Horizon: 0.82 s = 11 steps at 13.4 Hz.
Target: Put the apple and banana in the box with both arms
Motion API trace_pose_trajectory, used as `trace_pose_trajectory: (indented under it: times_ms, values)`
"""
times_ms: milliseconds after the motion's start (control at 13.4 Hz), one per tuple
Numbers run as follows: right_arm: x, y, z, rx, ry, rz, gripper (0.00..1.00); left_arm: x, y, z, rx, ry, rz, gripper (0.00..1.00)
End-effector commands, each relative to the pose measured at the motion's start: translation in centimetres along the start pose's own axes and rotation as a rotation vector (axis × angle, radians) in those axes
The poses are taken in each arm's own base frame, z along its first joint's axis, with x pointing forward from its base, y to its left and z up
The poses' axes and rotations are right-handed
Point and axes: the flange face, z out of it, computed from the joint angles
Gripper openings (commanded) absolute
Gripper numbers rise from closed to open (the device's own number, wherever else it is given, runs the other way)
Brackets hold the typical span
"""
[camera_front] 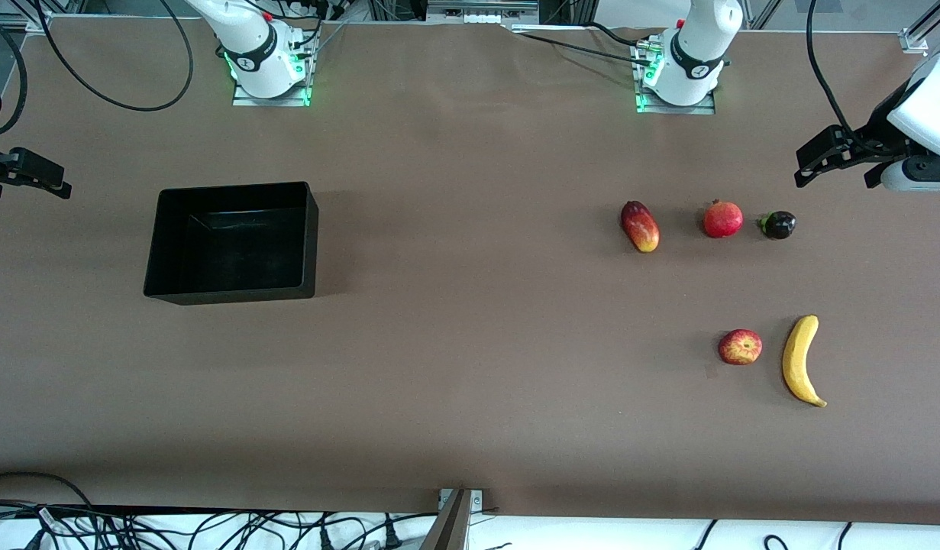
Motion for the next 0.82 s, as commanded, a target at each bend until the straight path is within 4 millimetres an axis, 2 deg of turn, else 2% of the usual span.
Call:
trace_pose_trajectory:
  times_ms: [0,447,522,671,745]
  values:
    - [-0.2,0.0,-0.5,0.017,0.006,0.022,1.0,0.2,0.4,-0.7,-0.019,-0.004,0.0,1.0]
    - [-0.2,0.0,-0.3,0.01,-0.003,0.019,1.0,0.3,0.3,-0.7,-0.019,-0.002,-0.002,1.0]
    - [0.0,0.2,0.3,0.001,-0.015,0.017,1.0,0.3,0.3,-0.7,-0.019,-0.004,-0.002,1.0]
    - [1.3,1.1,4.7,-0.02,-0.11,0.029,1.0,0.3,0.3,-0.7,-0.019,-0.004,-0.002,1.0]
    - [1.1,2.7,7.4,-0.011,-0.16,0.061,1.0,0.3,0.3,-0.7,-0.019,-0.004,0.0,1.0]
